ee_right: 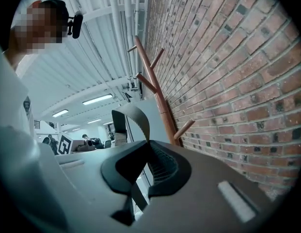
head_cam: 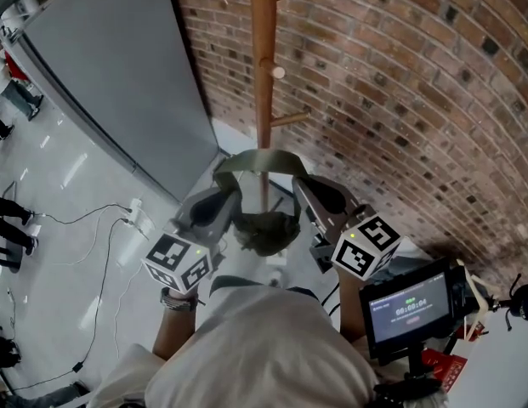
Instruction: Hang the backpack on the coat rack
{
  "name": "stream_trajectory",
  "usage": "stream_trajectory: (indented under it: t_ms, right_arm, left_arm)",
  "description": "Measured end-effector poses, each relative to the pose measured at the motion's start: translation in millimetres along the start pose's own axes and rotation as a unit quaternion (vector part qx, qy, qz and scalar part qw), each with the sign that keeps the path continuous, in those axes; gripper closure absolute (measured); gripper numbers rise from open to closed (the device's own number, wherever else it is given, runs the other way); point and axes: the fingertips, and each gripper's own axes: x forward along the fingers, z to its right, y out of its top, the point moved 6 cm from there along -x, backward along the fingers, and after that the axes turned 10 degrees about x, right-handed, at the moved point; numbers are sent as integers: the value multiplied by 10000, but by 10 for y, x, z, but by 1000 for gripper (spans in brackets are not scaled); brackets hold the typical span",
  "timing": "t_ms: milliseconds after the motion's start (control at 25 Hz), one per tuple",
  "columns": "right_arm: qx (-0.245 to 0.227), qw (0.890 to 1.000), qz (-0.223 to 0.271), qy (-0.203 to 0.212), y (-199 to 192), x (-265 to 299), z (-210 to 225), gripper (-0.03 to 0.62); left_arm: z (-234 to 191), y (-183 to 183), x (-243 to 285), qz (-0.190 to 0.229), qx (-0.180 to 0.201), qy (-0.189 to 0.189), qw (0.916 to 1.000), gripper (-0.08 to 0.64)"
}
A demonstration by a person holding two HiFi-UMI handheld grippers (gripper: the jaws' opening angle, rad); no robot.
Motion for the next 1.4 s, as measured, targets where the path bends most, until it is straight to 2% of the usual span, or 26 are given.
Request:
stream_trajectory:
  t_ms: [320, 600, 1000, 1400]
  right_arm:
    - [142, 9998, 67, -118, -47, 92, 160, 584]
    - [377, 9978, -104, -534, -272, 241, 290, 584]
    - [550, 9926, -311, -1040, -485, 338, 421, 584]
    - [715, 9881, -494, -1268, -637, 437, 629, 584]
  left_arm:
    - [-201, -184, 121, -336, -254, -294, 9987, 546]
    - [-369, -404, 190, -621, -346, -628, 9955, 545]
    - [-517, -680, 279, -880, -522, -816, 9914, 546]
    - [-602, -943, 431, -1173, -627, -885, 9872, 546]
